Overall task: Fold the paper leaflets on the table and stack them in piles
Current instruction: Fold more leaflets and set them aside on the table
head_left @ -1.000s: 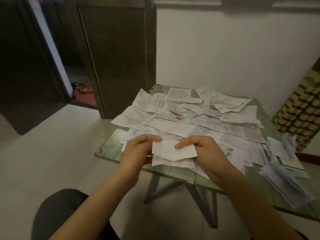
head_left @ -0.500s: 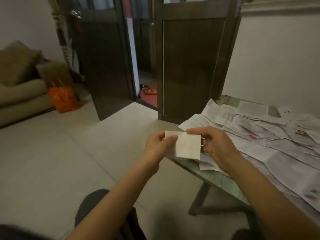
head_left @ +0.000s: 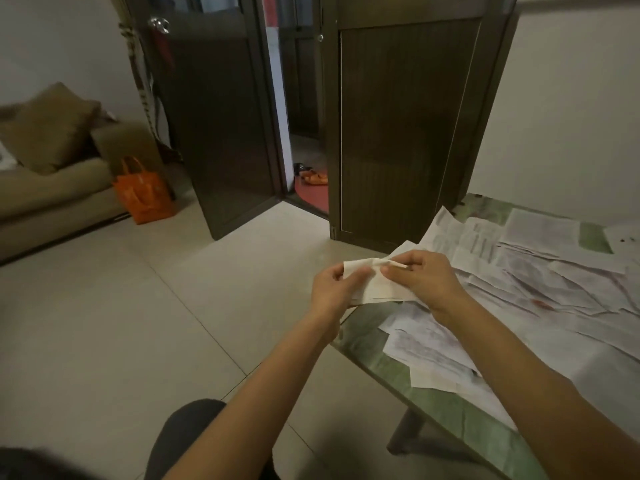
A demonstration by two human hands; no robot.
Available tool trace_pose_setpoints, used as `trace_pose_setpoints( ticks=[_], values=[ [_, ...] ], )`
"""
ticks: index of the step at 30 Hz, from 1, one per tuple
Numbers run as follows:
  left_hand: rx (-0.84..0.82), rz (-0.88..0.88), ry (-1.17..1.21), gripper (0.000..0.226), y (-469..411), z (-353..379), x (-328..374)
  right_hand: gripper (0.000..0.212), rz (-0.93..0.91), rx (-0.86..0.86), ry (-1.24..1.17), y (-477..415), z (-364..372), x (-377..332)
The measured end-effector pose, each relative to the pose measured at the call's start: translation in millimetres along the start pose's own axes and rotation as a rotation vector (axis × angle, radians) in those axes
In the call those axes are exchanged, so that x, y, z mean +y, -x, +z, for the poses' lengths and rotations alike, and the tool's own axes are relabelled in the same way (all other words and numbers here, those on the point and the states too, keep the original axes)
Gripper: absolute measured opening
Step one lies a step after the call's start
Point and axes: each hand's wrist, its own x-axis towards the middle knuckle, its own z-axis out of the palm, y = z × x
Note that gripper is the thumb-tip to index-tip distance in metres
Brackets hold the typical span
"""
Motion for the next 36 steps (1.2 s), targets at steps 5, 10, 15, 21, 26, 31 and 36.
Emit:
trace_pose_setpoints(
  ticks=[5, 10, 15, 21, 26, 31, 36],
  values=[
    [0.072, -0.035, 0.042, 0.019, -19, 1, -15, 0.015, 0.000, -0.128, 0.099, -23, 2, 9],
    [0.111, -0.066, 0.015, 0.026, -21, 6, -25, 0.008, -0.023, -0.217, 0.186, -32, 2, 7],
    [0.112, -0.072, 0.056, 0.021, -12, 15, -17, 0.004, -0.083, -0.214, 0.200, -29, -7, 11],
    [0.134, 0.117, -0.151, 0.022, -3, 31, -13, 0.008, -0.217, -0.203, 0.349, -17, -18, 5],
    [0.164, 0.148, -0.164, 0.023, 7, 36, -10, 0.013, -0.221, -0.172, 0.433, -1, -44, 8],
    [0.085, 0.140, -0.206, 0.022, 17, 34, -2, 0.002, -0.185, -0.162, 0.371, 17, -73, 4],
    [-0.105, 0.166, -0.243, 0.015, 33, 41, 2, 0.018, -0.176, -0.306, 0.409, 37, -73, 0]
  ],
)
